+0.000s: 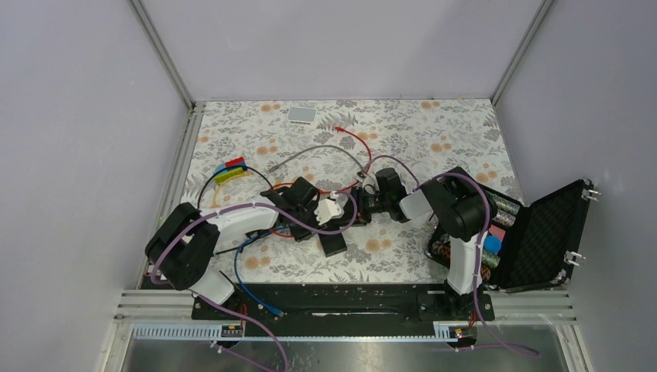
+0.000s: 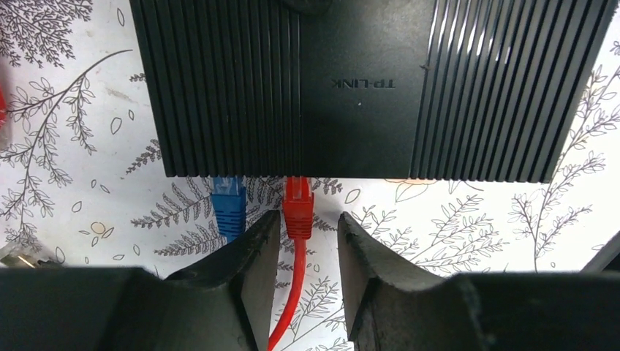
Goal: Insert the plug into the switch port
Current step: Insert the connector into the switch port.
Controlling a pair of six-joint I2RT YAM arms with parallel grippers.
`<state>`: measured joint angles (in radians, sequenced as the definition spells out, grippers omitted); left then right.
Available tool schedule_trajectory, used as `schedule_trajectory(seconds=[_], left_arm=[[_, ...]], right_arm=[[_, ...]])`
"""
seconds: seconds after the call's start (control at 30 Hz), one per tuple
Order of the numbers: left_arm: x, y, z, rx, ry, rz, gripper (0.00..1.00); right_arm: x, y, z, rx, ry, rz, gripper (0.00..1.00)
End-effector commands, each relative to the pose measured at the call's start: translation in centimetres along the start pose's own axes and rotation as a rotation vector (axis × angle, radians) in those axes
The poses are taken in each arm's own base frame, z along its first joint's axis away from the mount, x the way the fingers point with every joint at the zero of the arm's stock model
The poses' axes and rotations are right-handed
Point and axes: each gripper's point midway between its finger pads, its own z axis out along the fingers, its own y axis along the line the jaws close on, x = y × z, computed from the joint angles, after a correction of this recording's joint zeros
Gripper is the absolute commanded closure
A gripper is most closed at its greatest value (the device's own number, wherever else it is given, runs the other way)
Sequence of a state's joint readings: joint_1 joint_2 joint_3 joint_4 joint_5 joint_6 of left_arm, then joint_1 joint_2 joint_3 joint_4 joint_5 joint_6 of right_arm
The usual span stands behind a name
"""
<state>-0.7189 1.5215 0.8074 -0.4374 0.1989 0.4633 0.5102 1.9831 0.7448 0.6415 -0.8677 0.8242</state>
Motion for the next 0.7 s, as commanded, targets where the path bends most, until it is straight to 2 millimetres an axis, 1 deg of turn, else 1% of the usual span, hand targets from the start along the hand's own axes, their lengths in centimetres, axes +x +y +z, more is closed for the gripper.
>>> schedule_trajectory(seconds=[0.0,0.1,0.17,0.2,0.27,0.3,0.47,0.67], left_arm=[[-0.7,0.2,0.7,0.001,-0.028,0.01,0.66],[-0.5,0.2,0.9,-0.004,-0.016,0.005,0.68],[-0.5,0.2,1.0,-0.003,-0.013,0.012,0.74],[-0.6,0.2,1.0,-0.002,-0.014,0.014,0.79],[-0.9,0.3,0.8,-0.006,-0.018,0.015,0.95],[-1.0,0.4,0.7,-0.009,-0.022,0.017,1.0],[-1.8,0.9,0.1,-0.04,-0.051,0.028,1.0],[-3.6,1.0,-0.9,-0.062,-0.102,0.031,1.0]], right_arm=[[0.9,-1.3,-0.3,0.045,0.009,0.015,0.58],[0.9,-1.4,-0.3,0.047,0.011,0.016,0.58],[0.9,-1.4,-0.2,0.049,0.013,0.011,0.58],[0.8,-1.5,-0.2,0.05,0.015,0.012,0.58],[0.7,-1.5,0.0,0.048,0.021,0.008,0.58],[0.7,-1.4,0.1,0.046,0.026,0.009,0.57],[1.2,-1.4,1.0,0.066,0.064,-0.012,0.56],[2.5,-1.8,2.2,0.091,0.111,-0.026,0.6]])
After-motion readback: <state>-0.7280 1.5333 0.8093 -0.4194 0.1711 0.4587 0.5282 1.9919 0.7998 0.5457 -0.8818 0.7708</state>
